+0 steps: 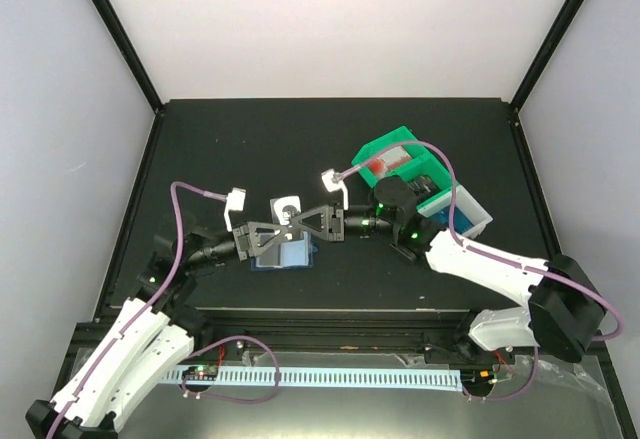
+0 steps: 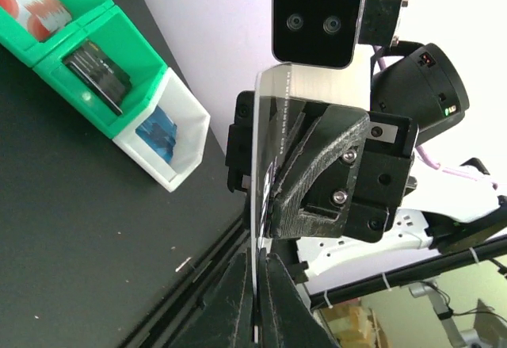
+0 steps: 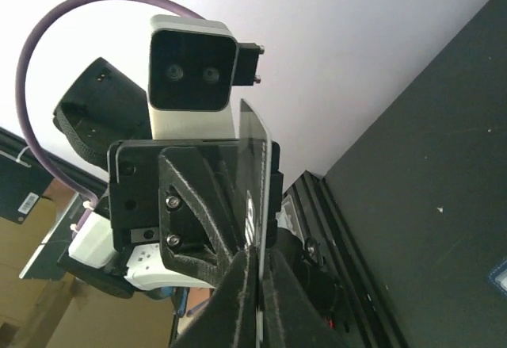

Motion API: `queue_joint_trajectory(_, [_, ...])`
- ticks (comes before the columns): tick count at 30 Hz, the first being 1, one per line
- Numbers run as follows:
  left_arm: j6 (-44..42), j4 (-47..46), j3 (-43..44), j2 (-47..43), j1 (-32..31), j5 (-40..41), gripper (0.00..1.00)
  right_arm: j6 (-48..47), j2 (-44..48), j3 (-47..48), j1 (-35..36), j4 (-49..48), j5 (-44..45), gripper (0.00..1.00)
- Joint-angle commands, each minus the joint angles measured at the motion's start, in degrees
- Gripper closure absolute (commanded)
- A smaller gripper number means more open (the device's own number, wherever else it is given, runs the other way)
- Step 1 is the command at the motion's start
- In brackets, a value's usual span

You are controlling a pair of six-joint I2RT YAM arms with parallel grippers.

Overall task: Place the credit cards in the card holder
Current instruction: Pick up the credit card from the storage box.

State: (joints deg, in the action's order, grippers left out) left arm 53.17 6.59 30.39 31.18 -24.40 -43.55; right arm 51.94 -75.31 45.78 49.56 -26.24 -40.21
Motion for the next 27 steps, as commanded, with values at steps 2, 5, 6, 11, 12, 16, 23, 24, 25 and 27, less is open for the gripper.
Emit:
queue_joint_trajectory(2, [3.44, 1.66, 3.04, -1.11, 0.28, -1.1, 0.98, 2.09, 3.04, -1.7, 2.48, -3.99, 2.47, 0.99])
queue_joint_trajectory(5, [-1.24, 8.75, 4.07, -1.74, 0.32, 2.93, 0.61, 1.08, 4.01, -1.49, 2.9, -0.28, 5.88, 0.99])
queue_joint_trajectory(6, [-3.41, 14.13, 4.59, -1.5, 0.32, 5.11, 0.48, 0.84, 4.21, -1.41, 2.91, 2.04, 7.52, 0.99])
queue_joint_trajectory(11, [-14.5, 29.55, 5.56, 2.25, 0.39, 20.88, 0.28, 0.45, 2.87, -0.53, 2.9, 15.25, 17.25, 0.99])
queue_joint_trajectory(12, [-14.96, 31.15, 5.29, 2.76, 0.41, 24.43, 0.28, 0.91, 2.04, -0.43, 2.91, 17.17, 19.27, 0.99])
queue_joint_trajectory(16, [-15.89, 31.82, 3.06, 2.8, 0.45, 31.36, 0.31, 2.33, -3.61, 0.2, 3.03, 19.55, 20.4, 0.99])
queue_joint_trajectory(23, [-16.09, 25.49, -2.8, 3.5, 0.5, 37.71, 0.45, 6.48, -14.08, 1.37, 3.85, 14.22, 20.18, 0.99])
queue_joint_trajectory(24, [-15.78, 23.64, -4.24, 3.86, 0.5, 37.9, 0.47, 6.92, -15.25, 1.57, 3.97, 13.0, 19.78, 0.99])
queue_joint_trajectory(25, [-15.69, 21.75, -5.41, 4.27, 0.54, 38.06, 0.49, 7.25, -16.51, 1.83, 4.01, 12.23, 19.5, 0.99])
queue_joint_trajectory(27, [-15.51, 18.34, -7.56, 5.68, 0.58, 38.39, 0.51, 7.7, -19.08, 2.14, 4.05, 10.24, 19.03, 0.99])
